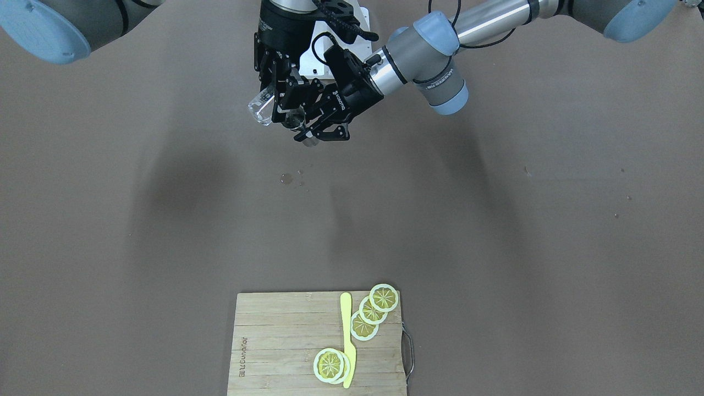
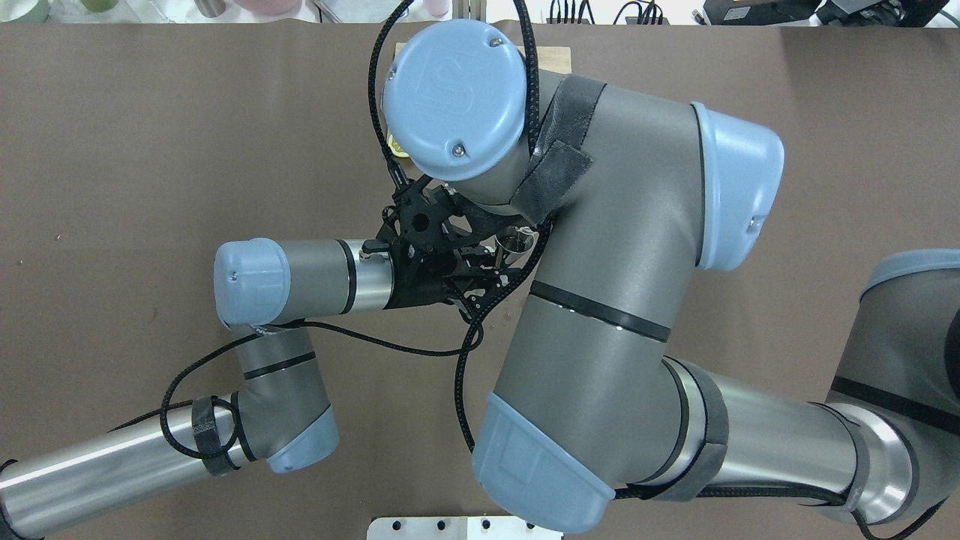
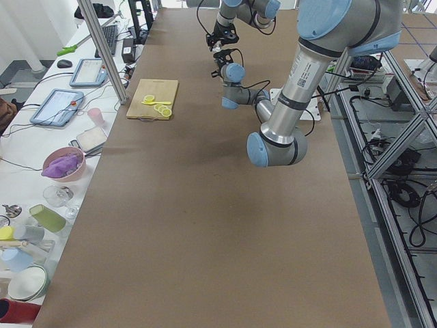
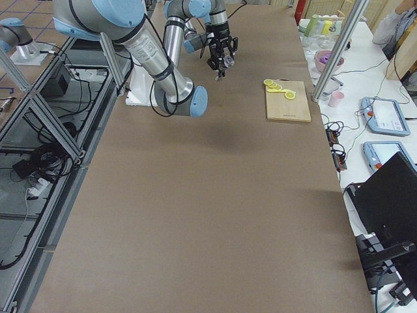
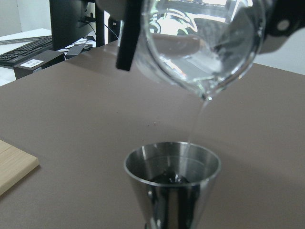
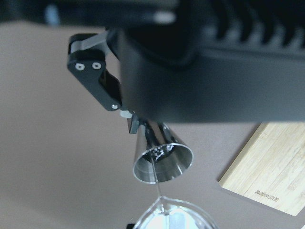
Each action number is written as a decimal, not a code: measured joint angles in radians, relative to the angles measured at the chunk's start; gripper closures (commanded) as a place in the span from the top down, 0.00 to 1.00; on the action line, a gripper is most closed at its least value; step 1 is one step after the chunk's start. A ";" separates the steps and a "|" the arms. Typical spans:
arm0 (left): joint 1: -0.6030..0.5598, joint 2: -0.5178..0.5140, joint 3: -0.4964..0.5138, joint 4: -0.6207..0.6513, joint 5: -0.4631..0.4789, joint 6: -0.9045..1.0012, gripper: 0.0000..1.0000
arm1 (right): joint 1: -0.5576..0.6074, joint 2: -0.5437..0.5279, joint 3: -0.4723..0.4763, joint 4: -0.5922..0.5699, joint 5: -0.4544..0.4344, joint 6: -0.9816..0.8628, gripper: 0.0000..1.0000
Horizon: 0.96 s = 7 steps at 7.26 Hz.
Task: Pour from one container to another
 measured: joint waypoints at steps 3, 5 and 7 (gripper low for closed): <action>0.001 0.001 0.001 0.001 0.000 -0.001 0.00 | 0.003 -0.001 0.009 0.017 0.044 0.007 0.00; 0.003 0.001 0.001 0.002 0.001 -0.004 0.00 | 0.011 -0.011 0.022 0.041 0.078 0.014 0.00; 0.004 0.002 0.000 0.002 0.001 -0.006 0.00 | 0.037 -0.059 0.059 0.091 0.119 0.018 0.00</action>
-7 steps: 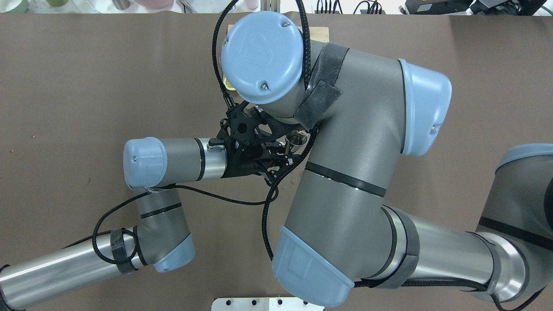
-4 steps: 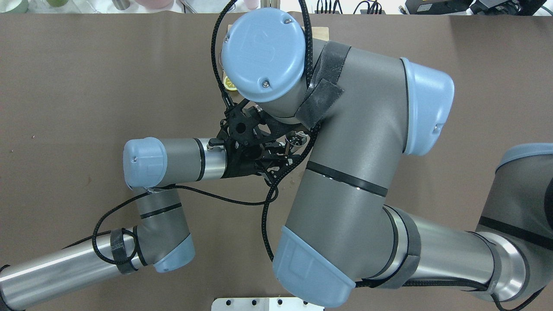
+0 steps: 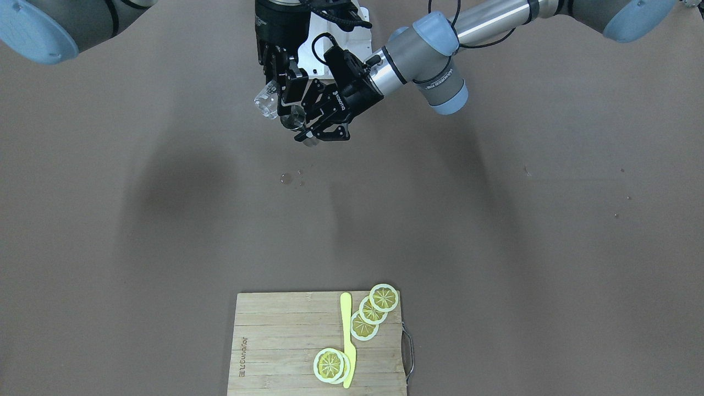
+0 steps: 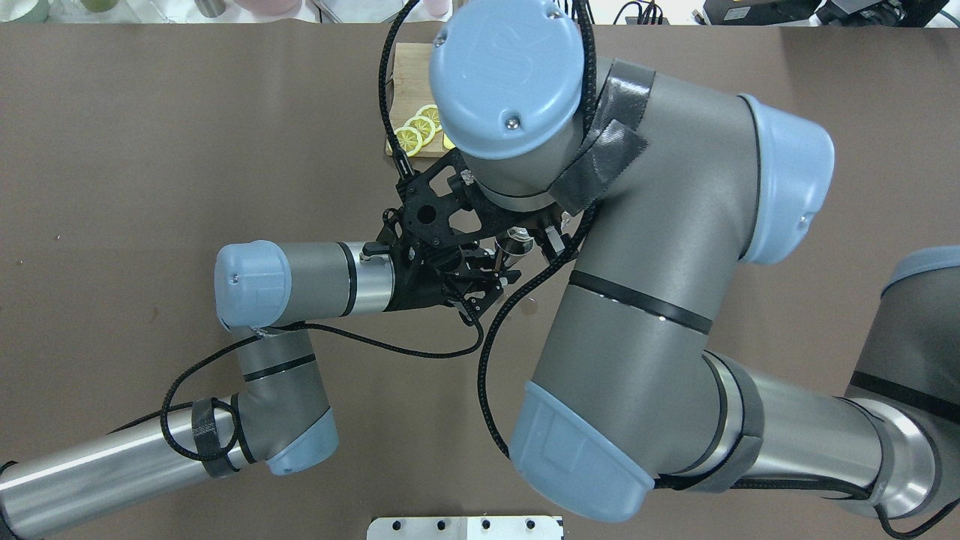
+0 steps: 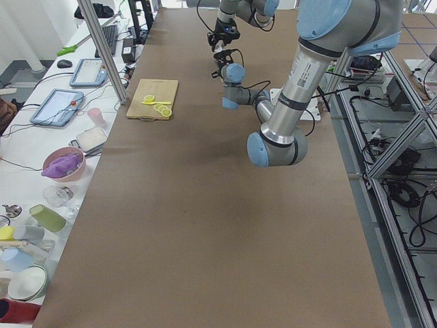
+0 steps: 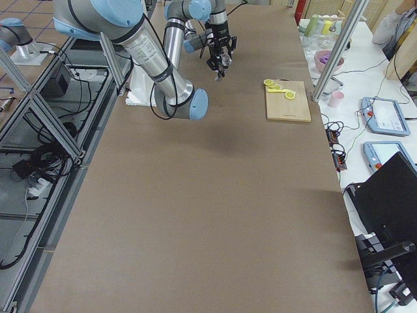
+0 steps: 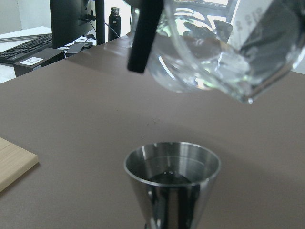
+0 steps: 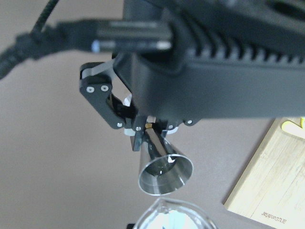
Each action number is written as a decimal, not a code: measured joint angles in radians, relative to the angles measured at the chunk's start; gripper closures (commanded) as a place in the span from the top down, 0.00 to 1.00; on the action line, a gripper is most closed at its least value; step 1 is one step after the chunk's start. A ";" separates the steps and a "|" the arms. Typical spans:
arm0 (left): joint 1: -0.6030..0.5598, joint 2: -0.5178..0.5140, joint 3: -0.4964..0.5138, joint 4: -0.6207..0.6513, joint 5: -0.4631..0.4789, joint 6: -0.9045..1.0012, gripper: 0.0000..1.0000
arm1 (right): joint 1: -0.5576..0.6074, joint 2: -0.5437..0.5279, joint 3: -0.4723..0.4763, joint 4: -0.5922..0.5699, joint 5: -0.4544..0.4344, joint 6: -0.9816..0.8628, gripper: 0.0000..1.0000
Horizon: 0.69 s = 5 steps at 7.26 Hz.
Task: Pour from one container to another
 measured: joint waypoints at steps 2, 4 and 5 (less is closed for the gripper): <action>0.001 -0.001 0.000 0.000 0.000 0.000 0.00 | 0.055 -0.098 0.068 0.068 0.064 0.001 0.00; 0.001 -0.001 0.001 0.003 0.000 -0.002 0.00 | 0.130 -0.196 0.107 0.162 0.155 -0.002 0.00; 0.001 -0.001 0.001 0.004 0.000 -0.003 0.00 | 0.170 -0.246 0.113 0.220 0.204 -0.005 0.00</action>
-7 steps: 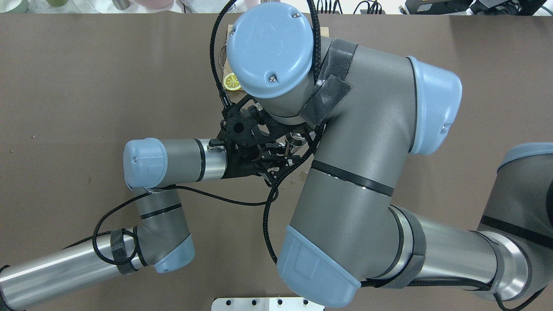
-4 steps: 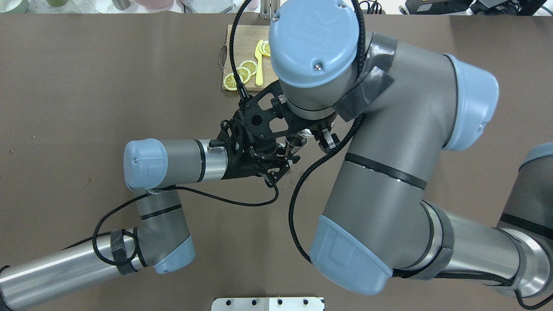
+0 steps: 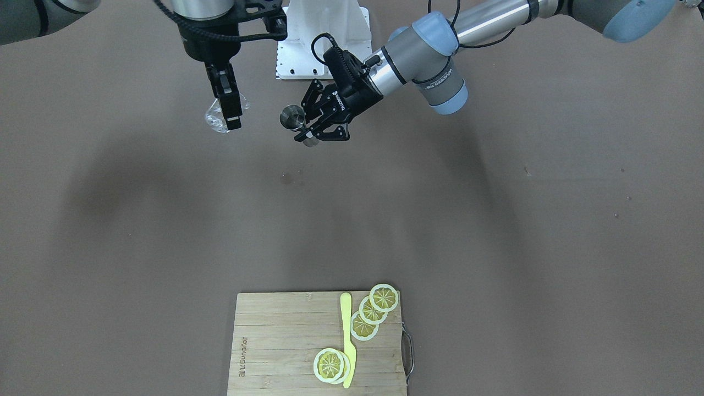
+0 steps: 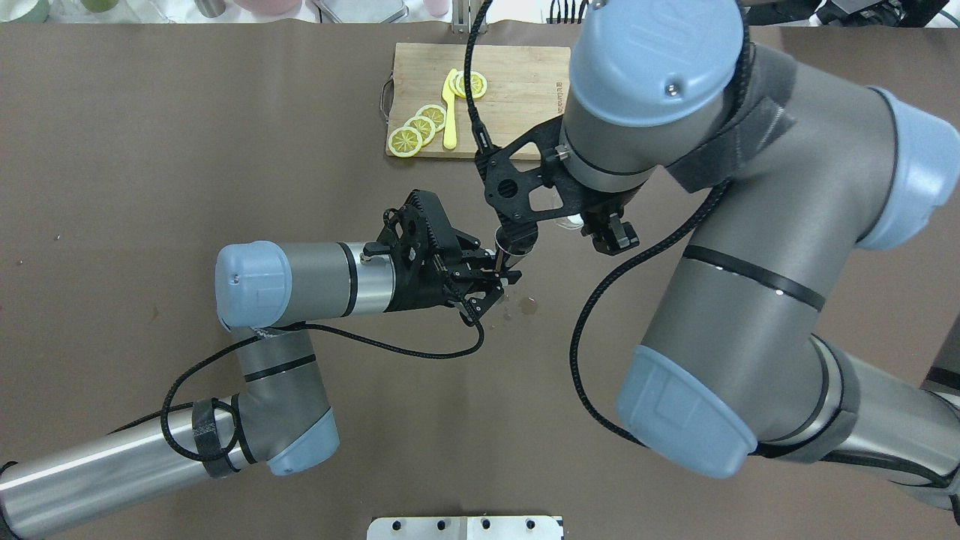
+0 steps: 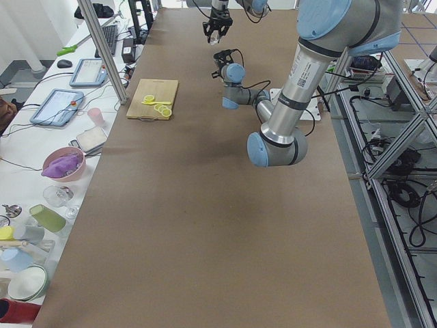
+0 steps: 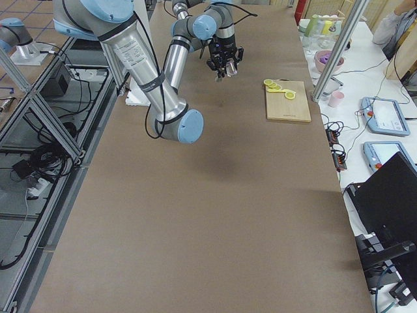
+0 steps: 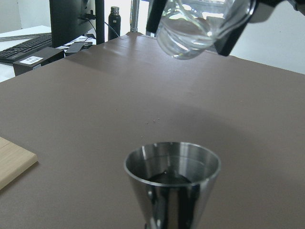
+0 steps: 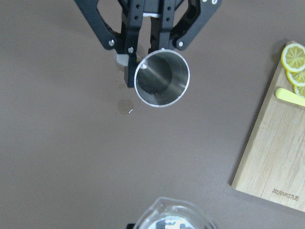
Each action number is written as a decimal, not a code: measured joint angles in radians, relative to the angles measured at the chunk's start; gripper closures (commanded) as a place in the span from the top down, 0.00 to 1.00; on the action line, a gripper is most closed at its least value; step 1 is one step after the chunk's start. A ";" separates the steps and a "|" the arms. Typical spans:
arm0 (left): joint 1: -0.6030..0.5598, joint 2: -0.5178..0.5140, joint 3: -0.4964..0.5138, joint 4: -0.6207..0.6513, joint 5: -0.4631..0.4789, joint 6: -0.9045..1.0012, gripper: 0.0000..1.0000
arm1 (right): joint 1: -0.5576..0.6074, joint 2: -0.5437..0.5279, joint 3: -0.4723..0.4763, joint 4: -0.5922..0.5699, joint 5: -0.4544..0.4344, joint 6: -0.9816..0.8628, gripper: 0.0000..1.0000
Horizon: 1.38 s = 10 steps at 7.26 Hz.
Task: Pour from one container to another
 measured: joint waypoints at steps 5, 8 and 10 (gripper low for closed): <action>-0.003 0.027 -0.003 0.008 0.133 -0.005 0.00 | 0.148 -0.269 0.000 0.323 0.195 -0.005 0.00; -0.005 0.073 -0.018 0.007 0.271 -0.007 0.00 | 0.258 -0.390 -0.051 0.490 0.341 -0.018 0.00; -0.005 0.132 -0.047 0.009 0.379 -0.008 0.00 | 0.332 -0.436 -0.131 0.607 0.442 -0.024 0.00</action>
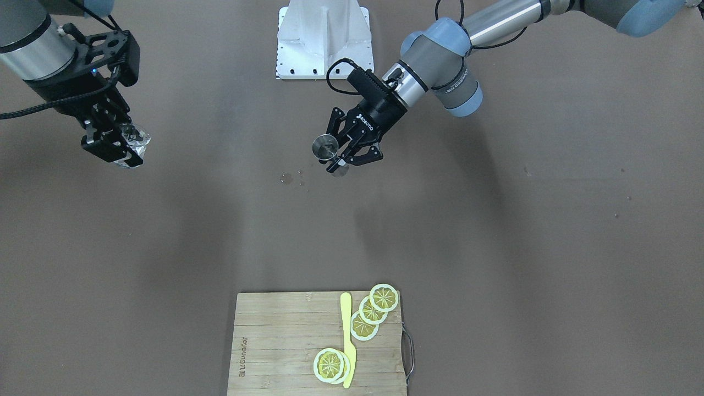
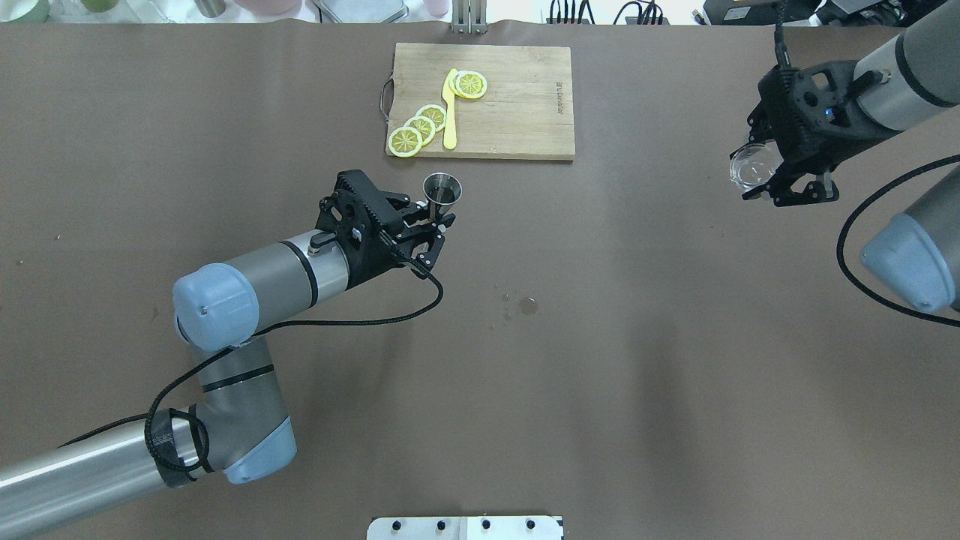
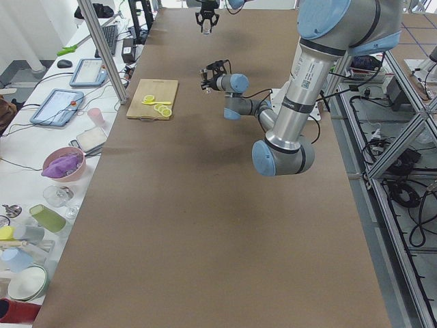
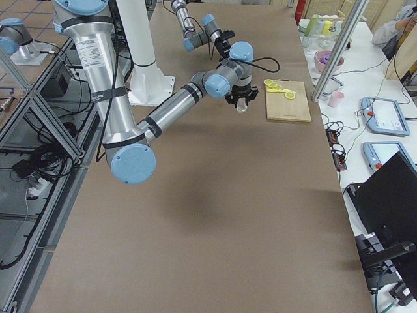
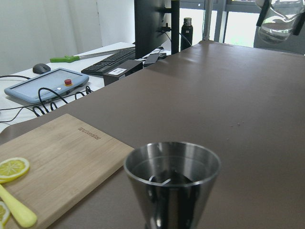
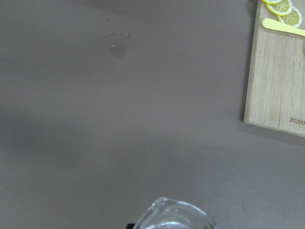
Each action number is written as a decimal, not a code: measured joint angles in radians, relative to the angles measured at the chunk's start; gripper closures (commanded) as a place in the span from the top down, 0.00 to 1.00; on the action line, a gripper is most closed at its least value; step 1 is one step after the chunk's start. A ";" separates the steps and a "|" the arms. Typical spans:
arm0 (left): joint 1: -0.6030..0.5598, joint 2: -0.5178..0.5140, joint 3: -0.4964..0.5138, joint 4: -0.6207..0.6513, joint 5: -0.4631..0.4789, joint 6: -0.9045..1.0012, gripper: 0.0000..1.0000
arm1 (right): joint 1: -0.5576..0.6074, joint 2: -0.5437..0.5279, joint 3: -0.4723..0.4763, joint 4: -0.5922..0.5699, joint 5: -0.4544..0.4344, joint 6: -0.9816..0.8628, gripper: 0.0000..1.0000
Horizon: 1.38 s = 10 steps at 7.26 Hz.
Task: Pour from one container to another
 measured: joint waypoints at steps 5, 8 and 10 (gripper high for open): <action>-0.006 0.194 -0.073 -0.010 0.275 -0.147 0.00 | 0.135 -0.047 -0.253 0.286 0.216 -0.004 0.00; 0.085 0.281 -0.077 -0.032 0.537 -0.287 0.00 | 0.161 -0.047 -0.363 0.377 0.299 0.003 0.00; 0.177 0.371 -0.079 -0.047 0.713 -0.362 0.00 | 0.167 -0.047 -0.422 0.432 0.328 0.011 0.00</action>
